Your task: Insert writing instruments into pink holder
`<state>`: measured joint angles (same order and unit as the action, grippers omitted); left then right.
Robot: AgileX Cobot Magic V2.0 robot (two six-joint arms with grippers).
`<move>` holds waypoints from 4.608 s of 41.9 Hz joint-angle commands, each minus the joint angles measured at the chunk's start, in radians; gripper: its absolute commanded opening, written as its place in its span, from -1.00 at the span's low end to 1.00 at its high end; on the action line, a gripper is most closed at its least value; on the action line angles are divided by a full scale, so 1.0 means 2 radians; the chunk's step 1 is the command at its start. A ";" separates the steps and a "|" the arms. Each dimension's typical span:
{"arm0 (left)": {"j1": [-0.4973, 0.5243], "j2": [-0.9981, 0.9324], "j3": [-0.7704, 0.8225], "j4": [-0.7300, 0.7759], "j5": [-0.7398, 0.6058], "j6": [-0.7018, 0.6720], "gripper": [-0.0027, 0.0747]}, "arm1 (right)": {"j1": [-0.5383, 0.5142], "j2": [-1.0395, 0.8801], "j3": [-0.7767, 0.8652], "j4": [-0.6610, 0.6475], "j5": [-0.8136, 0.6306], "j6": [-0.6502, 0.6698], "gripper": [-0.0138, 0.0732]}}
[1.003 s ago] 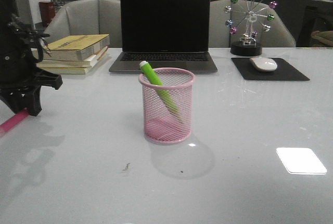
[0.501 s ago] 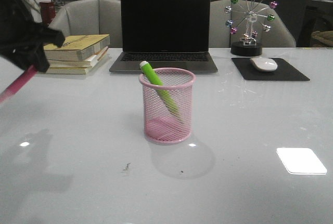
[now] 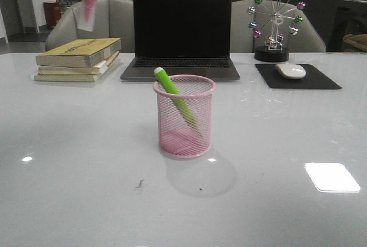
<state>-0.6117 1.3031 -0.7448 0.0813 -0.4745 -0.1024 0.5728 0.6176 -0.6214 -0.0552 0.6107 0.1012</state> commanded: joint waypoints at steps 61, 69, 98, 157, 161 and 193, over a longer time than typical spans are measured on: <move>-0.044 0.184 -0.085 0.000 -0.099 -0.003 0.09 | -0.003 -0.001 -0.014 -0.006 -0.037 -0.001 0.27; -0.045 0.076 -0.143 0.052 0.195 -0.003 0.09 | -0.003 -0.001 -0.014 -0.006 -0.037 -0.001 0.27; -0.049 -0.192 -0.093 0.022 0.614 -0.003 0.09 | -0.003 -0.001 -0.014 -0.006 -0.037 -0.001 0.27; 0.006 -0.265 -0.036 0.016 0.613 -0.003 -0.69 | -0.003 -0.001 -0.014 -0.006 -0.037 -0.001 -0.55; 0.061 -0.307 -0.004 -0.002 0.569 0.004 -0.69 | -0.003 -0.001 -0.014 -0.006 -0.037 -0.001 -0.55; 0.275 -0.664 0.376 -0.049 0.221 0.051 -0.69 | -0.003 -0.001 -0.014 -0.006 -0.037 -0.001 -0.55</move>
<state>-0.0375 -0.0042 0.0047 -0.0055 0.1105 0.0000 0.5728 0.6176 -0.6214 -0.0552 0.6107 0.1012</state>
